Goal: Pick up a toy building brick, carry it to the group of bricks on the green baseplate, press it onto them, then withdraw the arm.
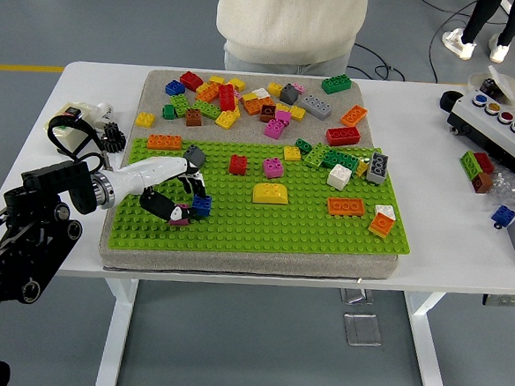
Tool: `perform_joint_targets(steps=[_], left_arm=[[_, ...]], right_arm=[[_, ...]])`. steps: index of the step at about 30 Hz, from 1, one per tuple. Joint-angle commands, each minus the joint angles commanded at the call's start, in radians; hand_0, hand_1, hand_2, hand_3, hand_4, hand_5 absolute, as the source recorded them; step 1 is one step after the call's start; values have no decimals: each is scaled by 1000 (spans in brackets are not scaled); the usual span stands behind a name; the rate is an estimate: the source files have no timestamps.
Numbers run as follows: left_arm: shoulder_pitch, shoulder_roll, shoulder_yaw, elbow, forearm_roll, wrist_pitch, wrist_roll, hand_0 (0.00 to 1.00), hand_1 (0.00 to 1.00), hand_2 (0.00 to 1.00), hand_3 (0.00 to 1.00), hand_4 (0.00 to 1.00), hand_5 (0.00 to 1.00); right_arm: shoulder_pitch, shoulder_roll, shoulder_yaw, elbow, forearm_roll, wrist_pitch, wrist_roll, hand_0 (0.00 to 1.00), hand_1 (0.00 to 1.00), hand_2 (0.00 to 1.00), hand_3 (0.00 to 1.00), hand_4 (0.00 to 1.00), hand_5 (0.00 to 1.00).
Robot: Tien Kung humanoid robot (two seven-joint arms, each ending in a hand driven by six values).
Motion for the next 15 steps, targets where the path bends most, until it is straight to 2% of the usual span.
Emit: perform_joint_targets(steps=[15], left_arm=[[12,1,-2,-4,0,-11,3,715,609,575,550,624,43]], right_arm=[[-1,1,-4,0,0,-3,-1,727,655,703,569,909,499]])
